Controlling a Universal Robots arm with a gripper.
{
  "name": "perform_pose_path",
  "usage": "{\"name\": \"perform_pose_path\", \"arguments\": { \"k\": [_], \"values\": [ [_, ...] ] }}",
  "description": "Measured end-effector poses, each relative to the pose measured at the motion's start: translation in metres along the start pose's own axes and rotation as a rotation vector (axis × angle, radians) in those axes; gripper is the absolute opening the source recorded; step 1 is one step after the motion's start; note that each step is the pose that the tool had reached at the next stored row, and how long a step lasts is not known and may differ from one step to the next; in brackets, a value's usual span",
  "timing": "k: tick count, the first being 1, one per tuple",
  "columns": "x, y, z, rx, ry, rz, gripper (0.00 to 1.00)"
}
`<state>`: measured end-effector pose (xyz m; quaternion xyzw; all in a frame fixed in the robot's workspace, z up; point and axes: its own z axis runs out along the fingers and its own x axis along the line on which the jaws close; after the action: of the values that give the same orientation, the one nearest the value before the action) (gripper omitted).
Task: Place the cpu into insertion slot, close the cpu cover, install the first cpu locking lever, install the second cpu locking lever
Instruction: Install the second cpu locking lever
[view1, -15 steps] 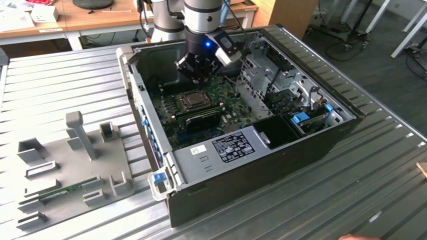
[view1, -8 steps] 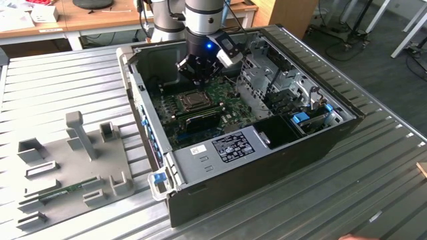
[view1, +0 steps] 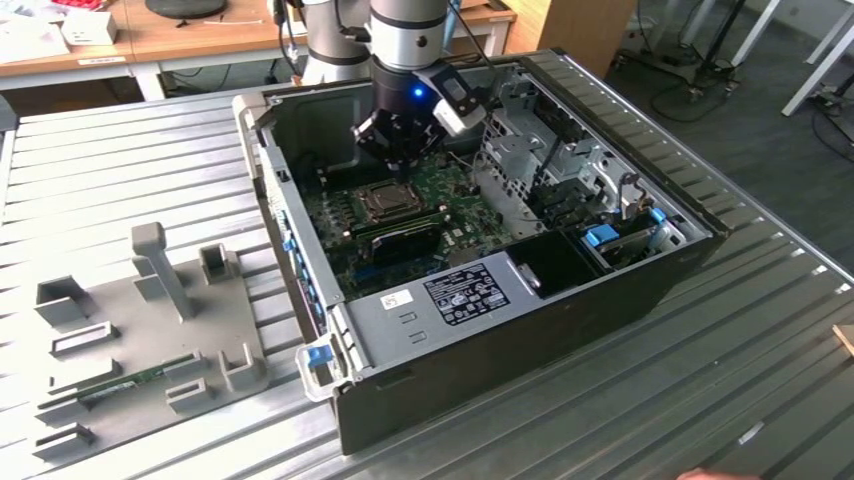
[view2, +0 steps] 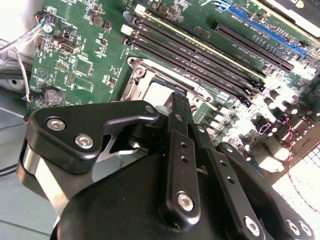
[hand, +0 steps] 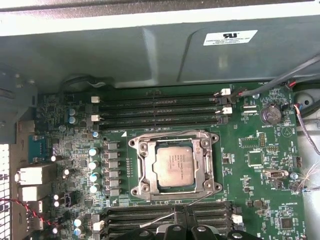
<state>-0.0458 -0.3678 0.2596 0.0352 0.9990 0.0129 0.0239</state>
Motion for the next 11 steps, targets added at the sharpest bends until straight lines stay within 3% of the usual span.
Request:
{"name": "perform_pose_path", "arguments": {
  "k": [3,11],
  "values": [
    [0.001,-0.0002,0.0006,0.0051,-0.0004,0.0,0.1],
    [0.0064,-0.0007,0.0065,0.0274,-0.002,-0.001,0.1]
  ]
}}
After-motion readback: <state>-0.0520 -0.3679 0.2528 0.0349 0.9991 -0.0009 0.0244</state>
